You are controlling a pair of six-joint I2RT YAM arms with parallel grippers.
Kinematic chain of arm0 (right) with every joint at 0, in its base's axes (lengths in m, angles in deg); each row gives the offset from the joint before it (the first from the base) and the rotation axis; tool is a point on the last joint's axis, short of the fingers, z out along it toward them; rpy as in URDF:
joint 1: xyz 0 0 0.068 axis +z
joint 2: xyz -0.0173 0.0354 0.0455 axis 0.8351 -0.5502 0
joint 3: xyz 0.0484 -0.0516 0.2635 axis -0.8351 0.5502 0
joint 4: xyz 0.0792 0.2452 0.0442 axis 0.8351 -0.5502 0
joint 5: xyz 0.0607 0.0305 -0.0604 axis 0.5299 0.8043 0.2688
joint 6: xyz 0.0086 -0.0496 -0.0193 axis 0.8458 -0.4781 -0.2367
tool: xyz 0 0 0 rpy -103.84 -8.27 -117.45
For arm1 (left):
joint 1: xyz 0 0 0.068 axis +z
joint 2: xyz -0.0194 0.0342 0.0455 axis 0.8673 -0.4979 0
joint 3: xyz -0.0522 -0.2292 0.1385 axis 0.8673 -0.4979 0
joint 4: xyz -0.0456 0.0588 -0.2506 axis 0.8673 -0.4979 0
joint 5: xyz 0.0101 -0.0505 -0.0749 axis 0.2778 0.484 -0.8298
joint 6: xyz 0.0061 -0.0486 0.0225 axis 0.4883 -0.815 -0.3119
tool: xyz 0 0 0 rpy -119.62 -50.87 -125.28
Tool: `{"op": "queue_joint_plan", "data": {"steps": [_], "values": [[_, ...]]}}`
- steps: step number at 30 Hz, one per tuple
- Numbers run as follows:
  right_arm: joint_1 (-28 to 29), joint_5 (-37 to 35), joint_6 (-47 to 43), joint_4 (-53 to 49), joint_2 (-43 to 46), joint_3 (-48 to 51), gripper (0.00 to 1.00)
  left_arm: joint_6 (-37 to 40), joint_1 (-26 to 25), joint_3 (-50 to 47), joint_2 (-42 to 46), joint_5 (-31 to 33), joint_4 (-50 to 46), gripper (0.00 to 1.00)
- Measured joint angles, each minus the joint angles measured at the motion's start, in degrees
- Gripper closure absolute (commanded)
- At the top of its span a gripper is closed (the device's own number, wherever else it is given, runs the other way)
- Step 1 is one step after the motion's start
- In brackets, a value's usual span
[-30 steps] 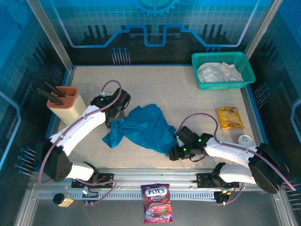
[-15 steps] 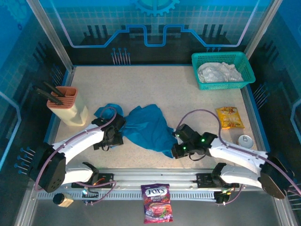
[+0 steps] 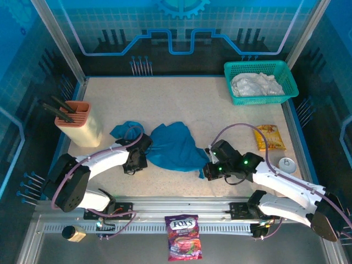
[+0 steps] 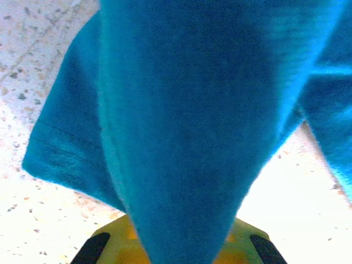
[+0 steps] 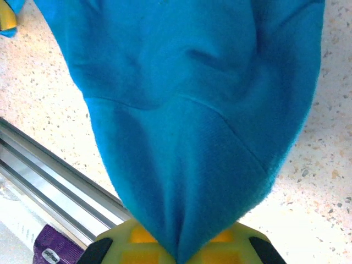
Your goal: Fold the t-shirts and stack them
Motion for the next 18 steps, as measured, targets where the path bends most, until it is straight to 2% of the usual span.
{"op": "queue_joint_plan", "data": {"steps": [3, 6, 12, 18], "values": [[-0.8, 0.0, -0.9, -0.8, 0.1, -1.7, 1.00, 0.0, -0.3, 0.5, 1.7, -1.9, -1.0, 1.00], [-3.0, 0.1, -2.2, -1.1, 0.6, -3.2, 1.00, 0.1, -0.3, 2.0, 7.0, -4.3, -3.1, 1.00], [-14.6, 5.0, -5.4, 1.9, -1.2, -5.9, 1.00, 0.2, -0.3, 11.1, 18.1, -8.7, -7.1, 1.00], [-24.5, 14.4, -7.5, 6.9, -12.2, -12.8, 1.00, 0.2, -0.3, 18.1, 21.5, -10.4, -10.4, 1.00]]}}
